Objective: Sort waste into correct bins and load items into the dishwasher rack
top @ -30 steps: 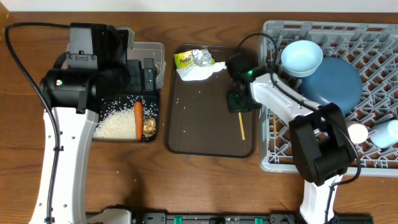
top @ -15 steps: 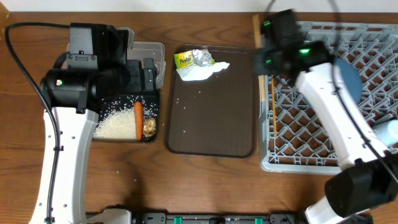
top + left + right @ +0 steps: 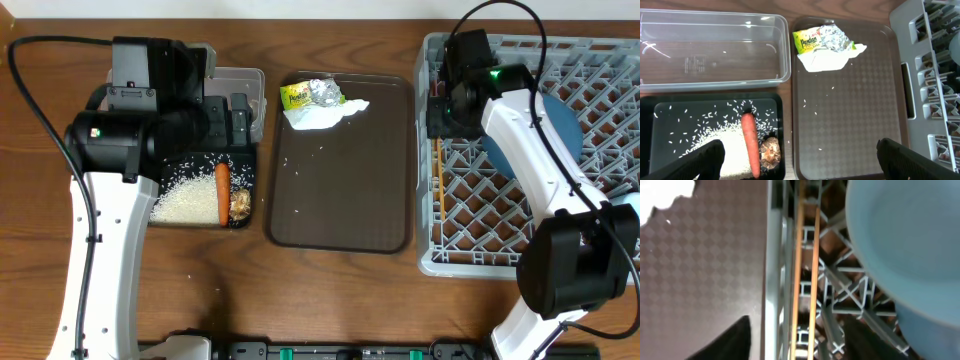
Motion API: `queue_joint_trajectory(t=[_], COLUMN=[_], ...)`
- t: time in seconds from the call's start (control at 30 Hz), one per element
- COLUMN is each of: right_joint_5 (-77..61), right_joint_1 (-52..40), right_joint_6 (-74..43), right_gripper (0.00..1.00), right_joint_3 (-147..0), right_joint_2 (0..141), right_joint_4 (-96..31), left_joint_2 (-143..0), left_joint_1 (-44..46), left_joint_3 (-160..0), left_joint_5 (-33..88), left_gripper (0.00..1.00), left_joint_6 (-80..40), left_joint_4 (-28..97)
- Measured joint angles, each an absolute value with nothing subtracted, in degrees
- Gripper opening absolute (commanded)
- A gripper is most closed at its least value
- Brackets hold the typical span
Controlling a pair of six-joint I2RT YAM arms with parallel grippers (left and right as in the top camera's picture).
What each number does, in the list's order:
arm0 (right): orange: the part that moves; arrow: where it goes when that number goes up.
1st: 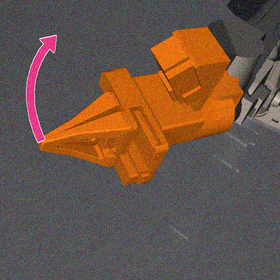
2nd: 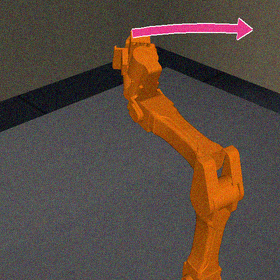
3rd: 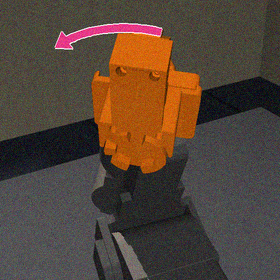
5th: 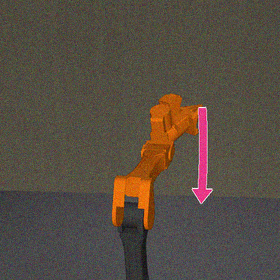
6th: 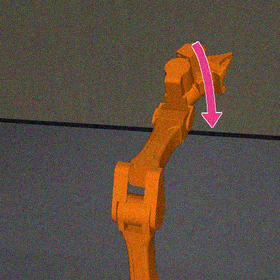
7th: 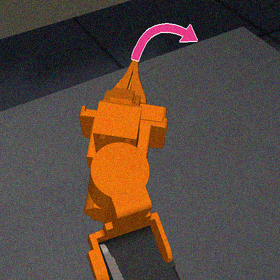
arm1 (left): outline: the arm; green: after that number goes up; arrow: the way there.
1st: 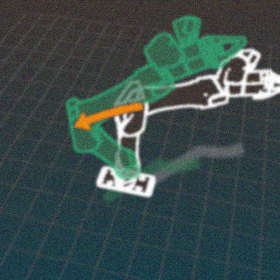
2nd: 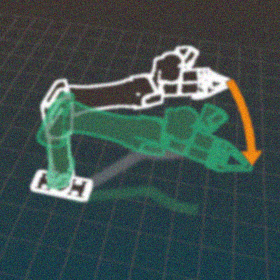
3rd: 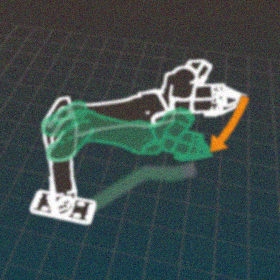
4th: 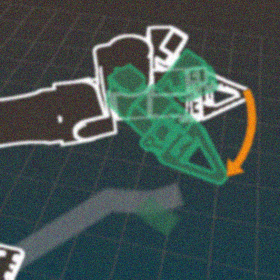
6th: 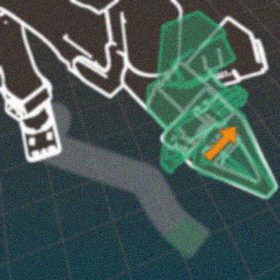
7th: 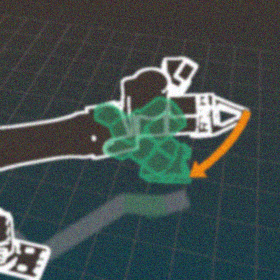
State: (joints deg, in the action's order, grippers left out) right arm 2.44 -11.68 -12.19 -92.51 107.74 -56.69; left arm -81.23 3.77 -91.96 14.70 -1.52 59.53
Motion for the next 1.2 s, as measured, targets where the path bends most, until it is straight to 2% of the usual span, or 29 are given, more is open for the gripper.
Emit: queue_joint_trajectory(t=[0.07,0.17,0.27,0.4,0.67,0.8,0.87,1.07,1.1,1.2], right_joint_5=[2.5,2.6,4.2,5.2,5.8,4.9,4.2,3.4,3.4,2.9], right_joint_1=[-11.7,-11.4,-10.3,-6.8,1.9,3.0,3.0,3.0,3.0,3.0], right_joint_6=[-12.2,-12.8,-16.3,-21.8,-30.2,-31.6,-31.9,-33.6,-34.2,-35.1], right_gripper=[0.64,0.63,0.63,0.68,0.66,0.61,0.54,0.43,0.38,0.01], right_joint_3=[-92.9,-94.0,-96.6,-98.2,-98.3,-98.3,-98.3,-98.3,-98.3,-98.2], right_joint_2=[107.7,107.7,107.7,107.2,107.1,107.4,108.2,113.5,114.5,115.5], right_joint_4=[-55.8,-55.2,-54.7,-51.6,-48.9,-48.8,-48.8,-50.3,-50.4,-50.3], left_joint_2=[-81.2,-81.2,-81.2,-81.2,-81.2,-81.2,-81.2,-81.2,-81.2,-81.2], left_joint_1=[3.8,3.8,3.8,3.8,3.8,3.8,3.8,3.8,3.8,3.8], left_joint_3=[-92.0,-92.0,-92.0,-92.0,-92.0,-92.0,-92.0,-92.0,-92.0,-92.0], left_joint_5=[14.7,14.7,14.7,14.7,14.7,14.7,14.7,14.7,14.7,14.7], left_gripper=[0.98,0.98,0.98,0.98,0.98,0.98,0.98,0.98,0.98,0.98], left_joint_6=[-1.5,-1.5,-1.5,-1.5,-1.5,-1.5,-1.5,-1.5,-1.5,-1.5], left_joint_4=[59.5,59.5,59.5,59.5,59.5,59.5,59.5,59.5,59.5,59.5])
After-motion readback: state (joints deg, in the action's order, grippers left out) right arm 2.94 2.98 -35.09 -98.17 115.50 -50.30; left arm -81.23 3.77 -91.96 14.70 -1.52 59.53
